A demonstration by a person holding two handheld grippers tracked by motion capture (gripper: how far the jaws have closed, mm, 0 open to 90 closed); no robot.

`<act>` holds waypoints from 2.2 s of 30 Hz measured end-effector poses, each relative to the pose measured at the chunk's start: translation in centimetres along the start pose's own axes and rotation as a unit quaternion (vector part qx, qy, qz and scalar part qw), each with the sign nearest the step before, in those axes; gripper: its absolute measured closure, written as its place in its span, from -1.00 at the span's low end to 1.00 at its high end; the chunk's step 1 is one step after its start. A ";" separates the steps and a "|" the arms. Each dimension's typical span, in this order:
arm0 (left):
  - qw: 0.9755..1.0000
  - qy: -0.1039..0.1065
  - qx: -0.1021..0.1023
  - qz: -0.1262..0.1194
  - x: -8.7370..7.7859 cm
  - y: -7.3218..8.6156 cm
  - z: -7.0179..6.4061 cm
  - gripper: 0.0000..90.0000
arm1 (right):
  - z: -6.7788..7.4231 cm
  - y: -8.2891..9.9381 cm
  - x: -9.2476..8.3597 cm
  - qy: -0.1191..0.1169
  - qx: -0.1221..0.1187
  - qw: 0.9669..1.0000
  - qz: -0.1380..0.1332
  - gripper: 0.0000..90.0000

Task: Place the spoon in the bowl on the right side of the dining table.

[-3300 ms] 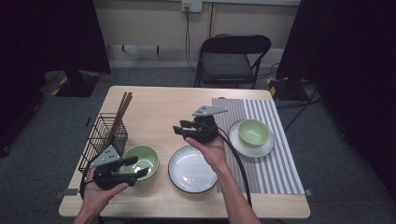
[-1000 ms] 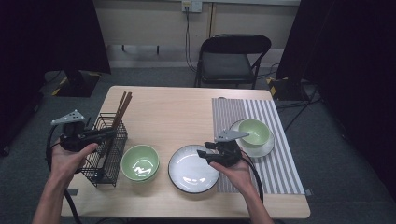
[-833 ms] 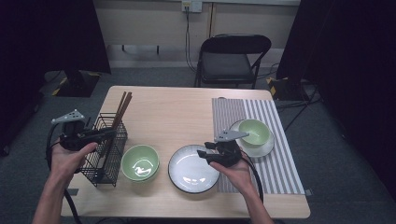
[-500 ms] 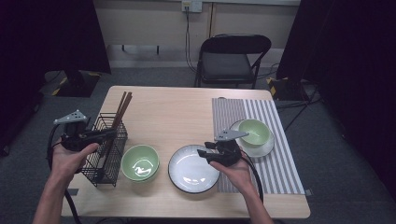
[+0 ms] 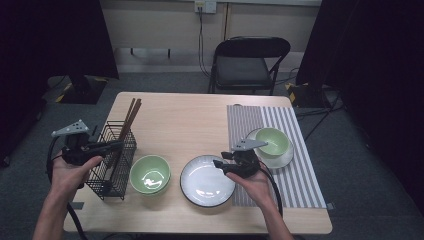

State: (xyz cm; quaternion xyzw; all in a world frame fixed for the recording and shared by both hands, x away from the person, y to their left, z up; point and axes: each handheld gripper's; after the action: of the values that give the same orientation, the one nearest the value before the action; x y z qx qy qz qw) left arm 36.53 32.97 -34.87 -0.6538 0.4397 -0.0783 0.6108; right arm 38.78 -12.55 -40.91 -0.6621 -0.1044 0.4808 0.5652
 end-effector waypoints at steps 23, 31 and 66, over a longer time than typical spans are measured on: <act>1.000 0.028 0.012 0.000 -0.6 0.3 -1.3 0.66 | 0.0 0.1 0.1 0.008 0.003 1.000 0.000 0.17; 1.000 0.018 0.012 0.020 -0.6 1.5 -1.3 0.60 | -0.1 0.1 0.0 0.013 0.004 1.000 0.002 0.17; 0.999 -0.022 0.021 0.020 -1.5 4.3 -2.5 0.53 | -0.1 0.2 -0.1 0.013 0.004 1.000 0.003 0.17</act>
State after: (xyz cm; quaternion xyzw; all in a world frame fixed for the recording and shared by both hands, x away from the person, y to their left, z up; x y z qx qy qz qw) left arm 31.92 32.70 -37.38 -0.6335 0.4373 -0.0607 0.6354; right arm 38.75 -12.74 -41.00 -0.6666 -0.0932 0.4738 0.5679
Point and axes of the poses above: each handheld gripper's, and its own axes: x roughly forward along the jaws, y roughly out of its underside, z roughly to its left, and after that the axes turned 2 degrees about -z, right-handed
